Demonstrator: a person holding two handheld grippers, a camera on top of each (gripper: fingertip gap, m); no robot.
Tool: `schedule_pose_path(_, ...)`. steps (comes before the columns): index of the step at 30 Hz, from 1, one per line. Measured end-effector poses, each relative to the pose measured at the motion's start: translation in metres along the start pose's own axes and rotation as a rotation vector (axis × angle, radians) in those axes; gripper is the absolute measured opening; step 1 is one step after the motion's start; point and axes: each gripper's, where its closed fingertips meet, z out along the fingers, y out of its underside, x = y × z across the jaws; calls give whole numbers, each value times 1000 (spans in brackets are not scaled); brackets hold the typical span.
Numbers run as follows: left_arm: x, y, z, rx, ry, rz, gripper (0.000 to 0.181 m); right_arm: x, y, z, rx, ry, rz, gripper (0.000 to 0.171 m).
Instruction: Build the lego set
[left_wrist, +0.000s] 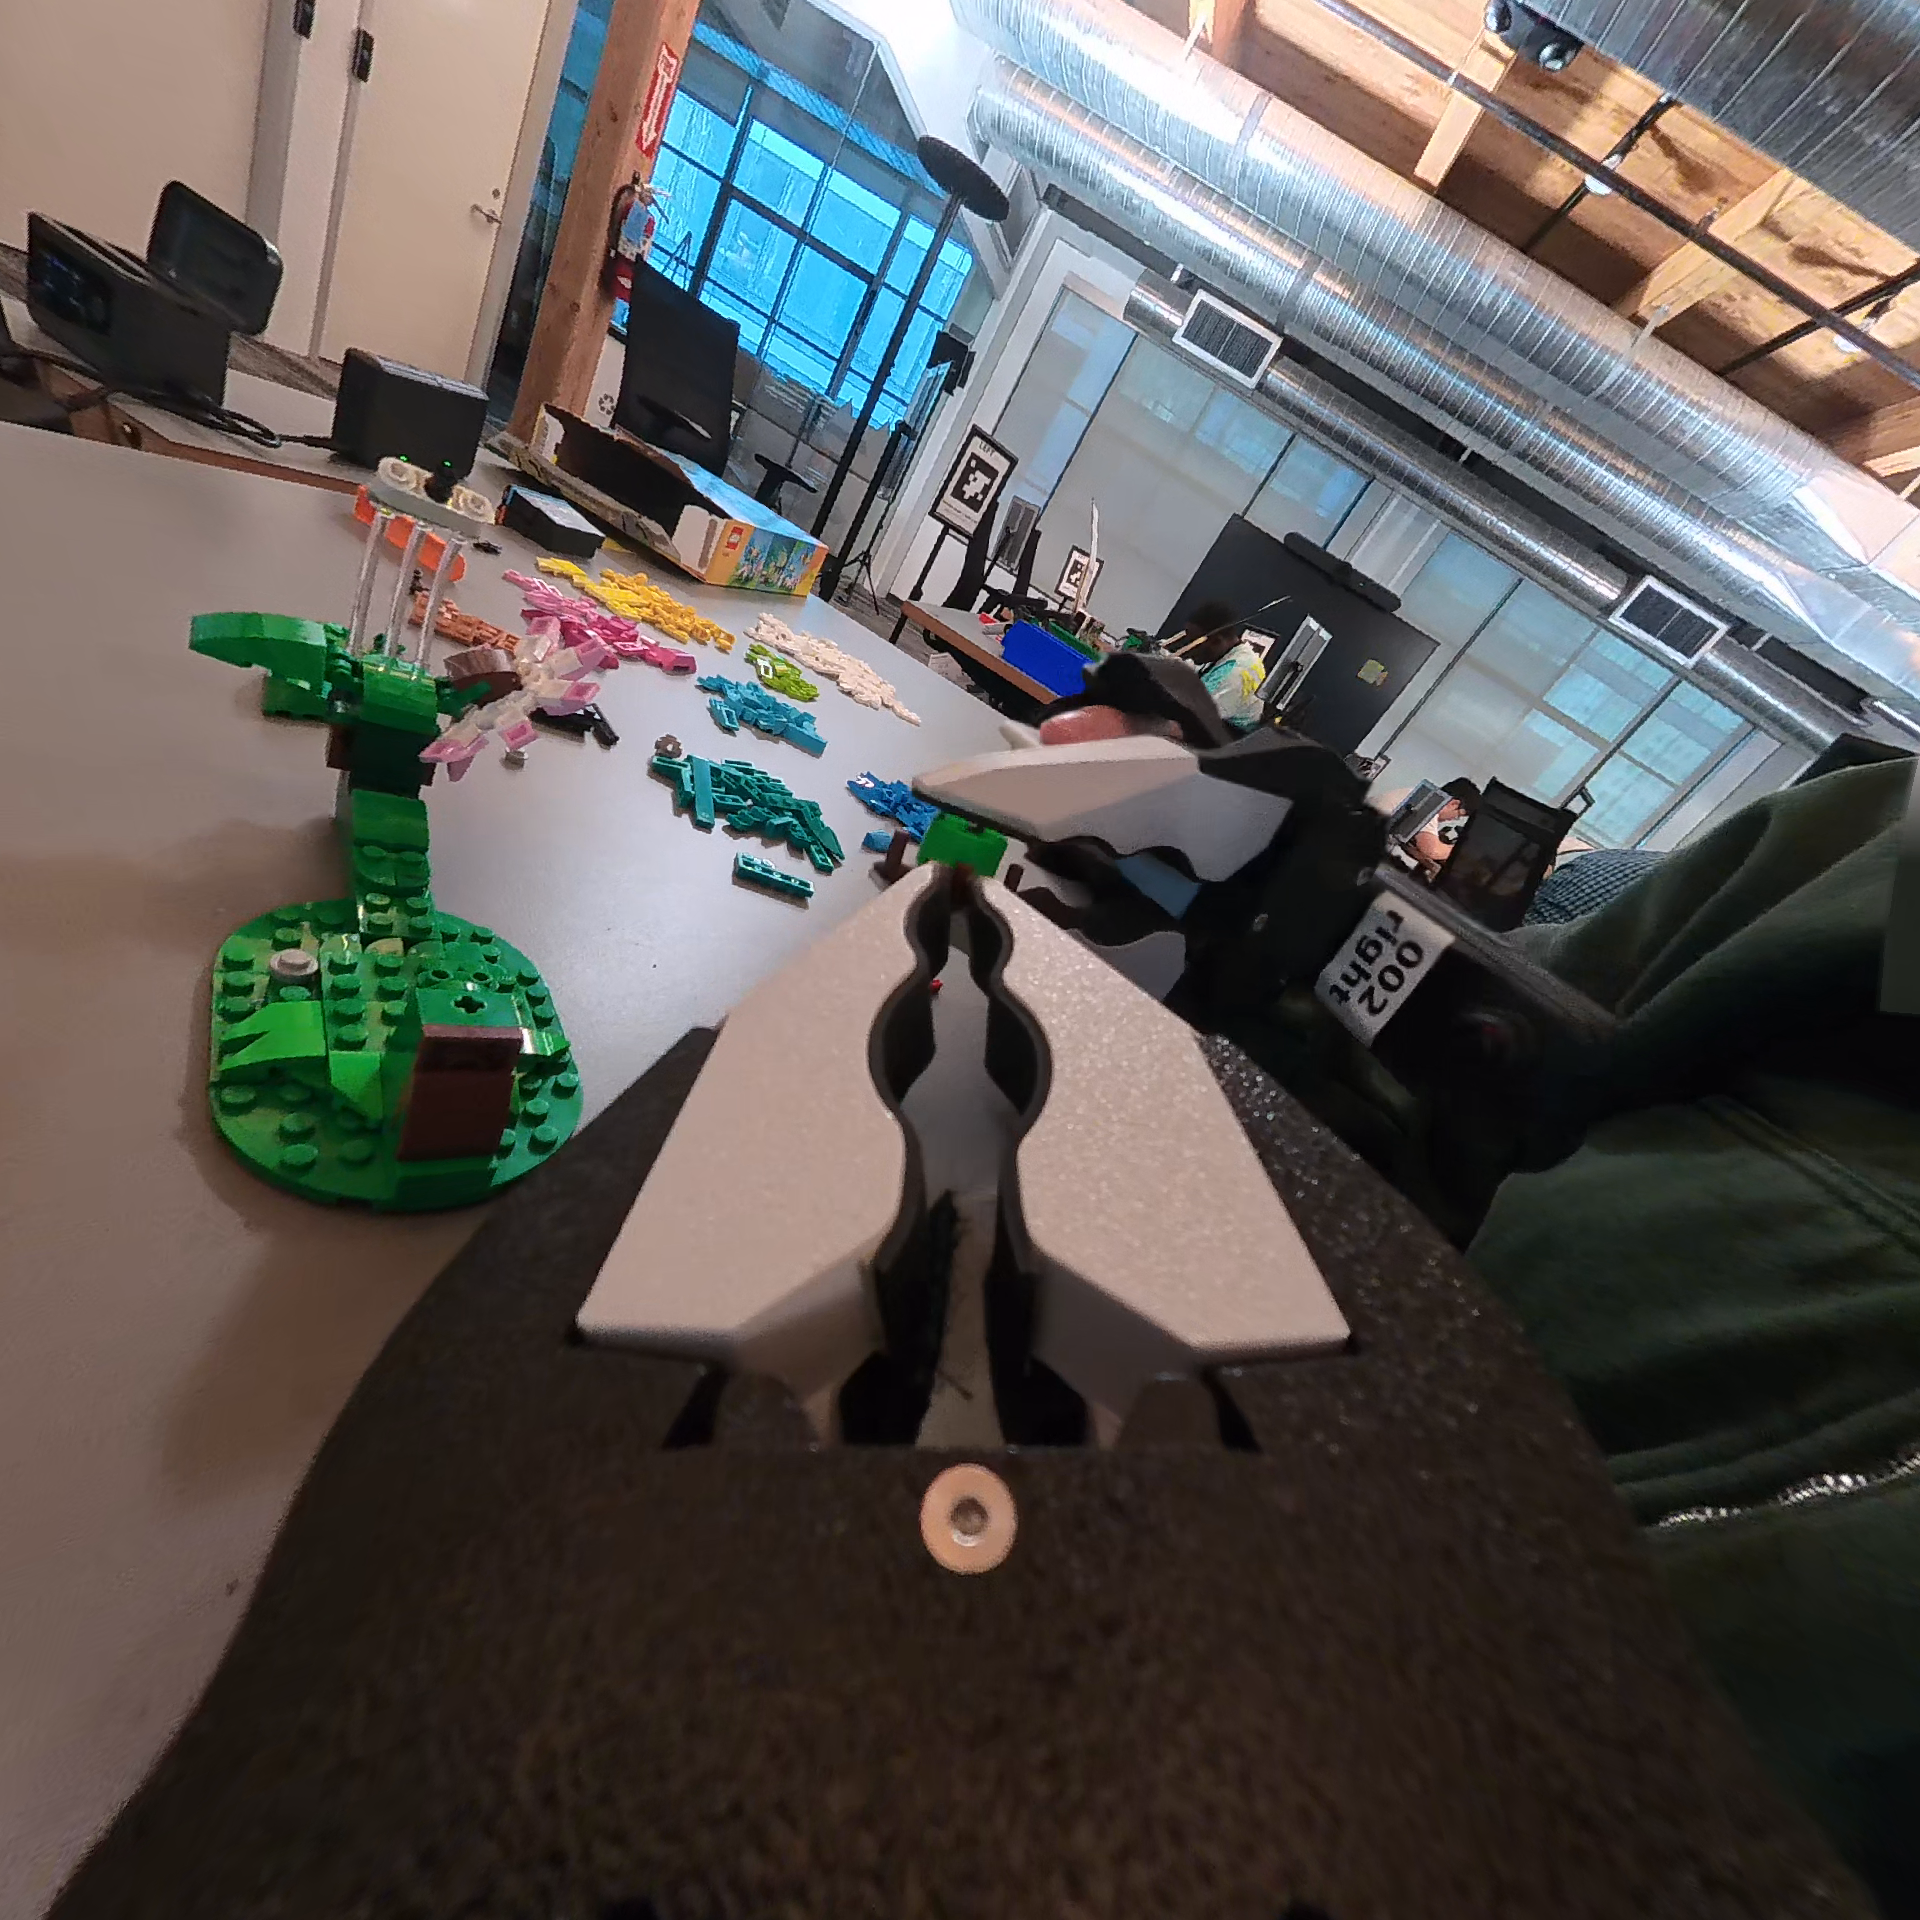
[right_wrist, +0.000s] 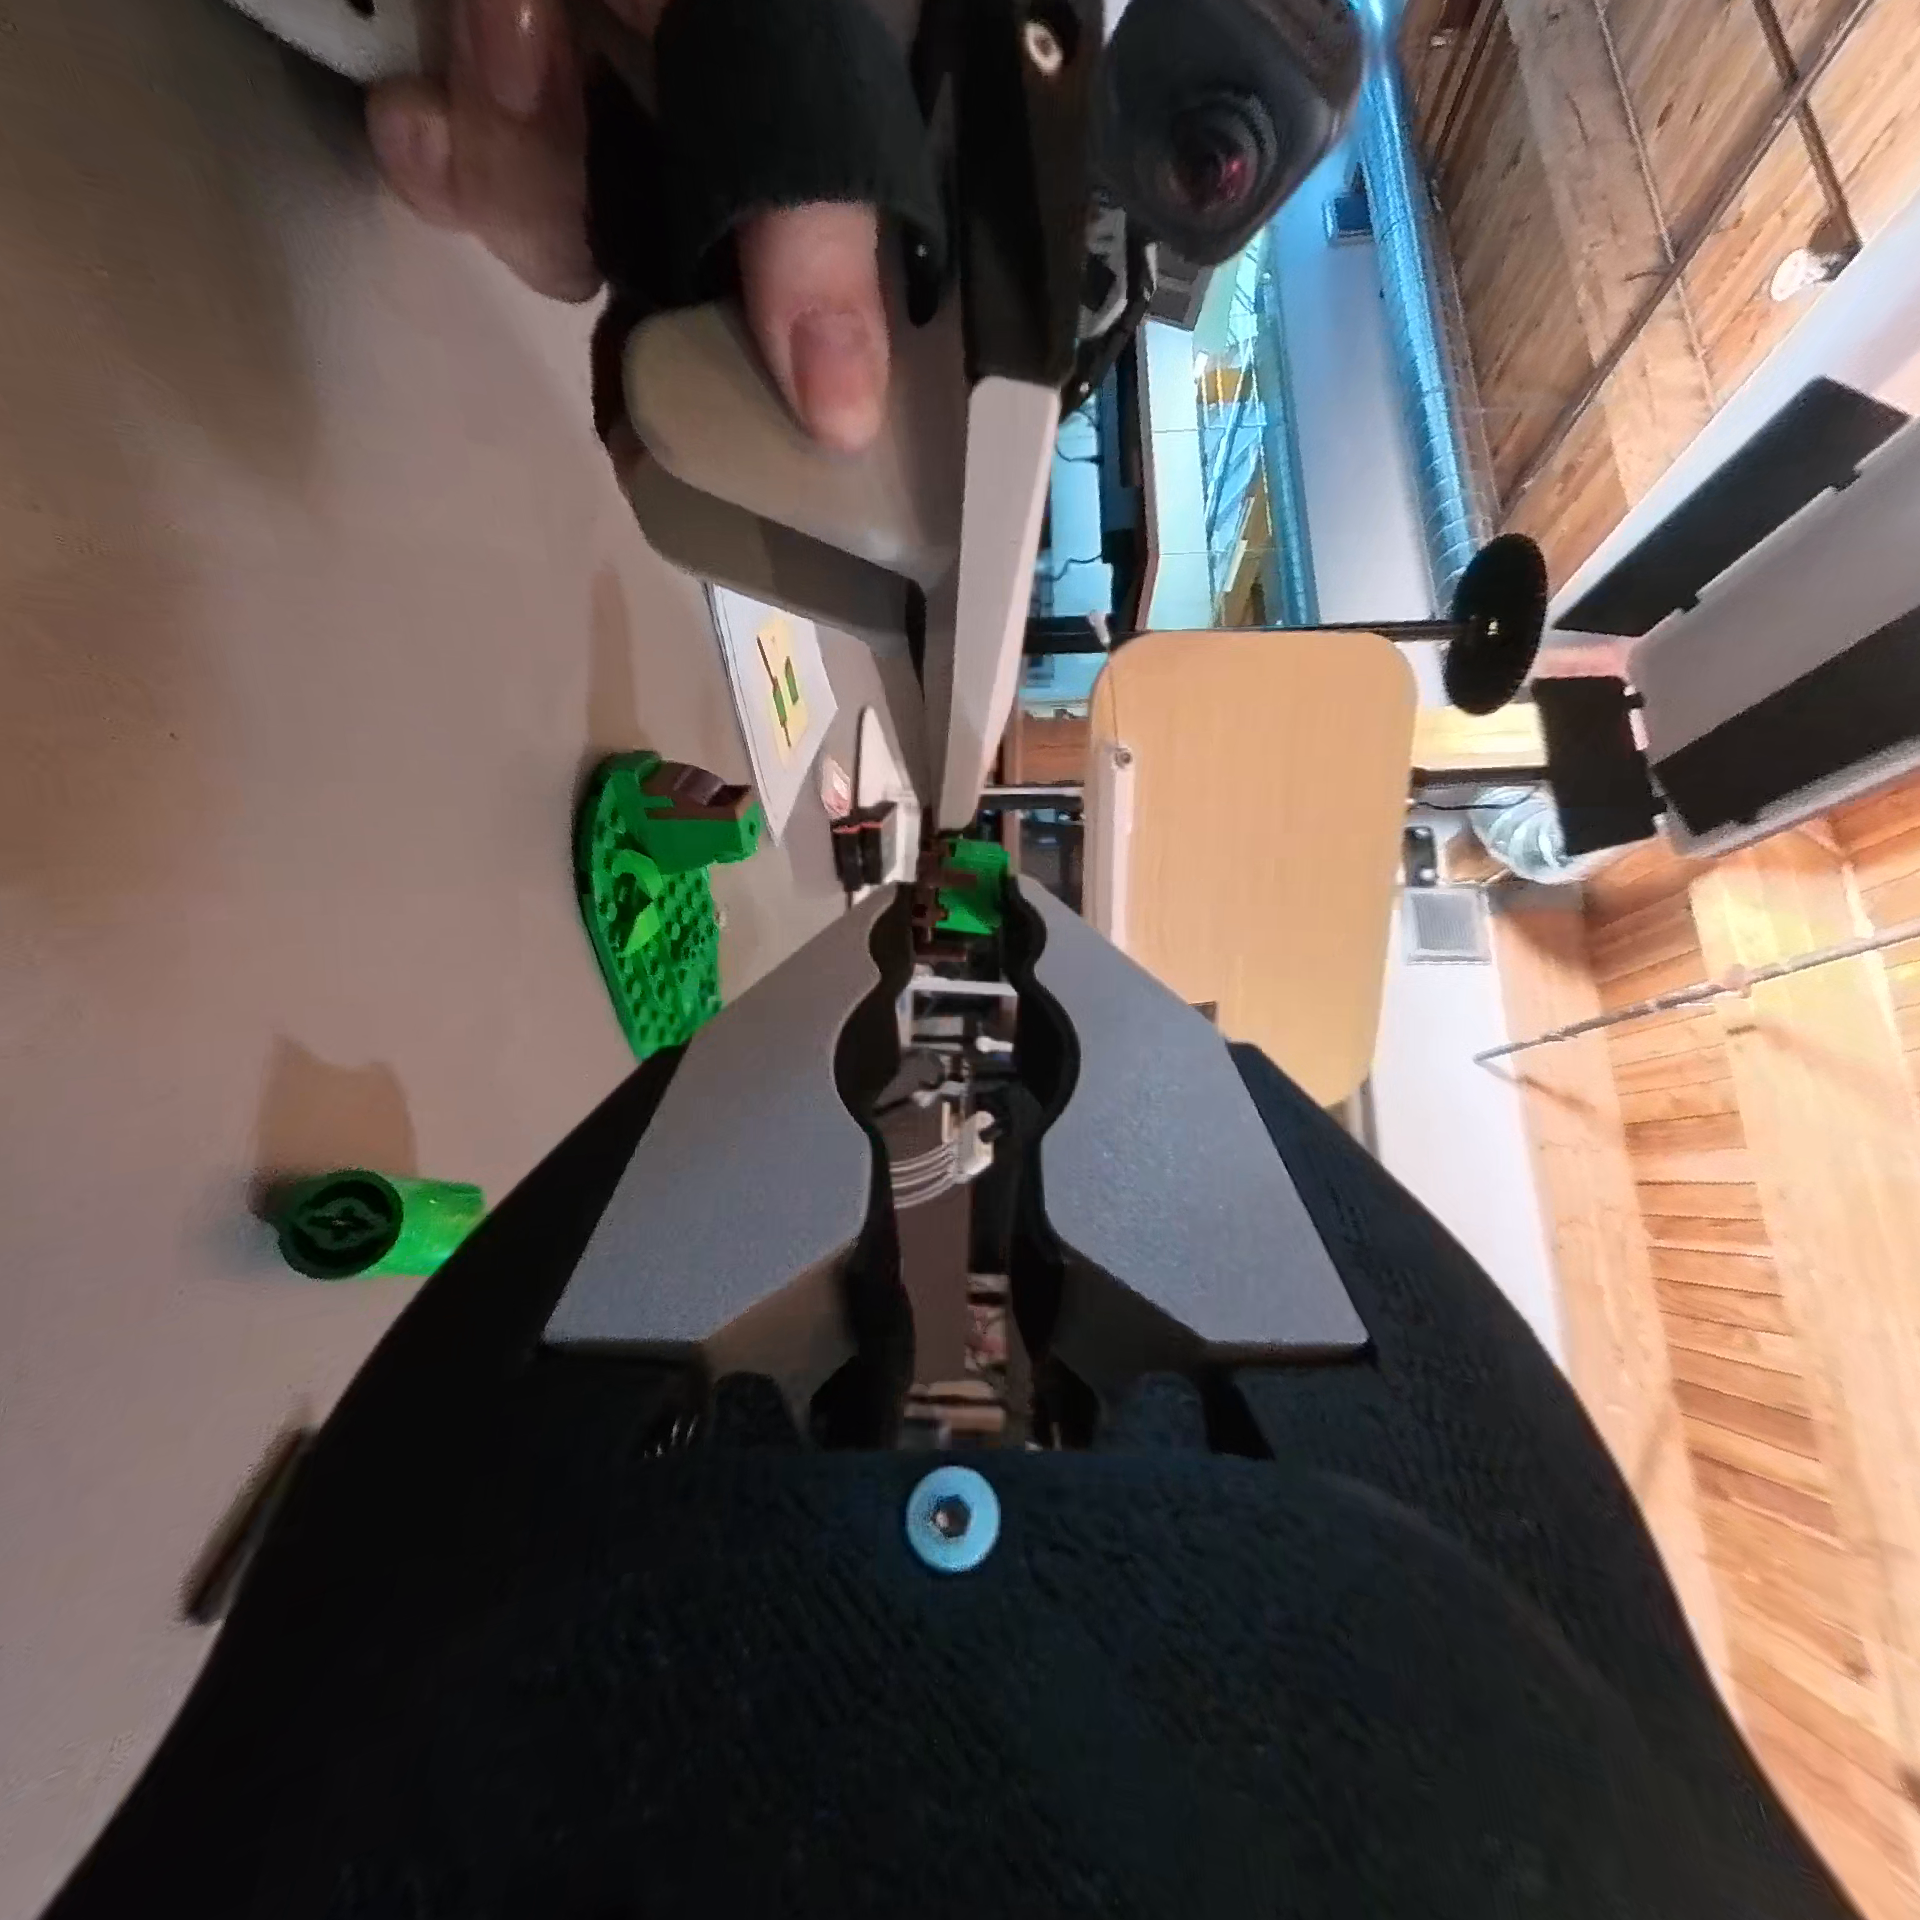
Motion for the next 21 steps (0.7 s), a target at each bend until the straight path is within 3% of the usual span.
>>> schedule_pose_path(6, 0, 1, 0, -5, -1, -6, 0, 1, 1, 0, -22, 0, -37, 13)
schedule_pose_path(11, 10, -7, -1, 47, 32, 95, 1, 2, -6, -3, 185, -182, 548, 14)
schedule_pose_path(13, 19, -7, 0, 45, 56, 212, 15, 2, -5, -5, 250, -246, 694, 14)
schedule_pose_path(17, 21, 10, 2, -76, -13, 532, 30, -10, -14, -14, 371, -422, 832, 14)
schedule_pose_path(21, 22, 18, 4, -116, -22, 621, 30, -16, -18, -19, 406, -475, 829, 14)
